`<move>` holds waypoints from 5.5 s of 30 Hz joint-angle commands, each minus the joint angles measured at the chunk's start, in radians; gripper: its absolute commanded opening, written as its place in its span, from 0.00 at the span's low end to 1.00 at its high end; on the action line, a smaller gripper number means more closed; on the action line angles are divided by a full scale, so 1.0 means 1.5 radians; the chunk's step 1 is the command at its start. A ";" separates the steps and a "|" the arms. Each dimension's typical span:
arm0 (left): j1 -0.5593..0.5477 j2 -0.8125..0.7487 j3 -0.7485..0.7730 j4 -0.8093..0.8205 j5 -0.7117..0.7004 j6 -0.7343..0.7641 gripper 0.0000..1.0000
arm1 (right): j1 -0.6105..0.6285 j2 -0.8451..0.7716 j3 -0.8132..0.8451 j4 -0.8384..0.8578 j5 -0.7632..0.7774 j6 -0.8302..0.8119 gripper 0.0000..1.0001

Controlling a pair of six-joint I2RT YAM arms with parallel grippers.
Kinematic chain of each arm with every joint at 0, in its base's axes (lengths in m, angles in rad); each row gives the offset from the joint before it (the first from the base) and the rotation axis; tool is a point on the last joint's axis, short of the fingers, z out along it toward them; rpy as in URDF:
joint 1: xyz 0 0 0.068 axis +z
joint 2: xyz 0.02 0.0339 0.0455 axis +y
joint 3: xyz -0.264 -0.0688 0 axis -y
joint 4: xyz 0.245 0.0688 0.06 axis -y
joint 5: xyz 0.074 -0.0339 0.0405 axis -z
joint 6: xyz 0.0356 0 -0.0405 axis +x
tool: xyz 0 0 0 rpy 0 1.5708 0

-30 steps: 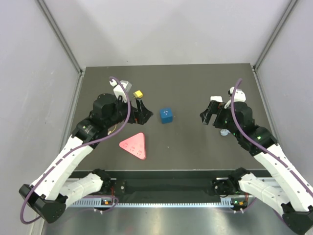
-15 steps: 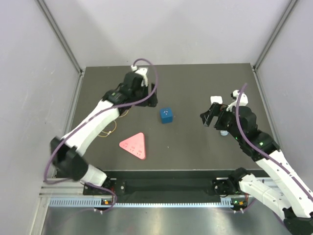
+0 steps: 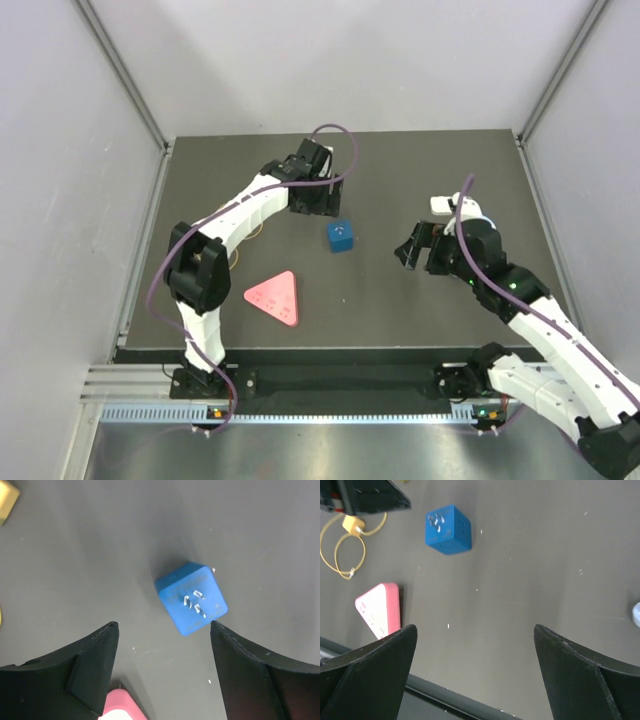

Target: Insert the plug

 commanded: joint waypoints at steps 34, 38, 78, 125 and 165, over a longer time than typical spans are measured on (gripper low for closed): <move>0.073 -0.476 -0.427 0.108 0.054 -0.111 0.90 | -0.120 0.486 0.313 -0.003 0.100 -0.063 0.94; 0.080 -0.413 -0.348 0.071 0.023 -0.093 0.88 | -0.055 0.503 0.304 0.036 0.091 -0.047 0.93; 0.241 -0.391 -0.396 0.058 0.227 -0.087 0.75 | 0.153 0.741 0.295 0.363 0.144 -0.196 0.87; 0.094 -0.379 -0.533 0.476 0.616 -0.434 0.35 | 0.227 0.258 0.025 0.503 -0.185 -0.288 0.14; 0.071 -0.321 -0.708 1.425 0.605 -1.215 0.00 | 0.160 0.198 -0.011 0.754 -0.171 -0.275 0.63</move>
